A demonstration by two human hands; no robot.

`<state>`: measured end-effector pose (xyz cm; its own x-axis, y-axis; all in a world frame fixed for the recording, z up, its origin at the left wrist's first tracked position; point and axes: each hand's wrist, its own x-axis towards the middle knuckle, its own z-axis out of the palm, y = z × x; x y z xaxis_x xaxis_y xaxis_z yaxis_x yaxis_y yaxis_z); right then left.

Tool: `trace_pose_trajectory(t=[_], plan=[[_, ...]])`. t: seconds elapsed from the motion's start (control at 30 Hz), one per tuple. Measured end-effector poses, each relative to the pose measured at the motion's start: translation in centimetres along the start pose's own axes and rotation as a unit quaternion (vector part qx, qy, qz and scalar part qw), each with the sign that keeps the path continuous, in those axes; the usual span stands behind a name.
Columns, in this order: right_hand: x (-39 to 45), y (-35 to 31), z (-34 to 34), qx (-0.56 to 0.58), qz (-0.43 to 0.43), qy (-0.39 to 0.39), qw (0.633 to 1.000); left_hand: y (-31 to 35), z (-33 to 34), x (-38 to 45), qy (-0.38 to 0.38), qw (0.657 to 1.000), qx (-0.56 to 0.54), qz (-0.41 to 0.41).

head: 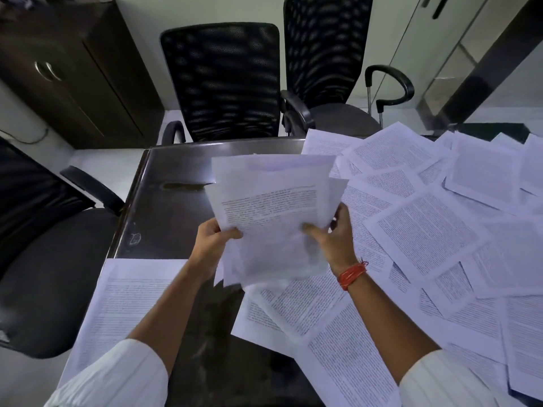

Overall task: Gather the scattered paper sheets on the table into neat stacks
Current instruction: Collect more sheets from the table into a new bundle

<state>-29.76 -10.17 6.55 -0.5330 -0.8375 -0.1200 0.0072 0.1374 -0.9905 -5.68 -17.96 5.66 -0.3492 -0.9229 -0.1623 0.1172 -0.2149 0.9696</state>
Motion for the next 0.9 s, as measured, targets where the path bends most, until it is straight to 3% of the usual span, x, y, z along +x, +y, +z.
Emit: trace_pose_trajectory(t=[0.13,0.33,0.47,0.53,0.63,0.73,0.9], plan=[[1.3,3.5,0.4,-0.038,0.171,-0.062,0.983,-1.8,-0.2,0.4,-0.004,0.999,0.045,-0.03],[3.0,4.6,0.7,-0.01,0.321,-0.009,0.947,-2.5,-0.3,0.5,0.006,0.997,0.055,-0.053],[2.8,4.0,0.4,0.019,0.384,-0.129,0.914,-1.4,-0.4,0.5,-0.015,0.998,0.041,-0.051],[2.7,3.0,0.6,0.027,0.329,-0.106,0.938,-0.5,-0.5,0.6,-0.017,0.999,0.031,-0.035],[2.0,0.6,0.4,-0.015,0.127,-0.027,0.991,0.7,-0.2,0.4,0.004,1.0,0.002,0.013],[0.1,-1.2,0.2,-0.048,-0.031,0.004,0.998,1.0,0.2,0.2,0.014,0.998,0.013,0.056],[-1.7,-1.1,1.8,-0.03,-0.045,0.017,0.998,0.0,1.3,-0.5,0.041,0.998,0.031,0.046]])
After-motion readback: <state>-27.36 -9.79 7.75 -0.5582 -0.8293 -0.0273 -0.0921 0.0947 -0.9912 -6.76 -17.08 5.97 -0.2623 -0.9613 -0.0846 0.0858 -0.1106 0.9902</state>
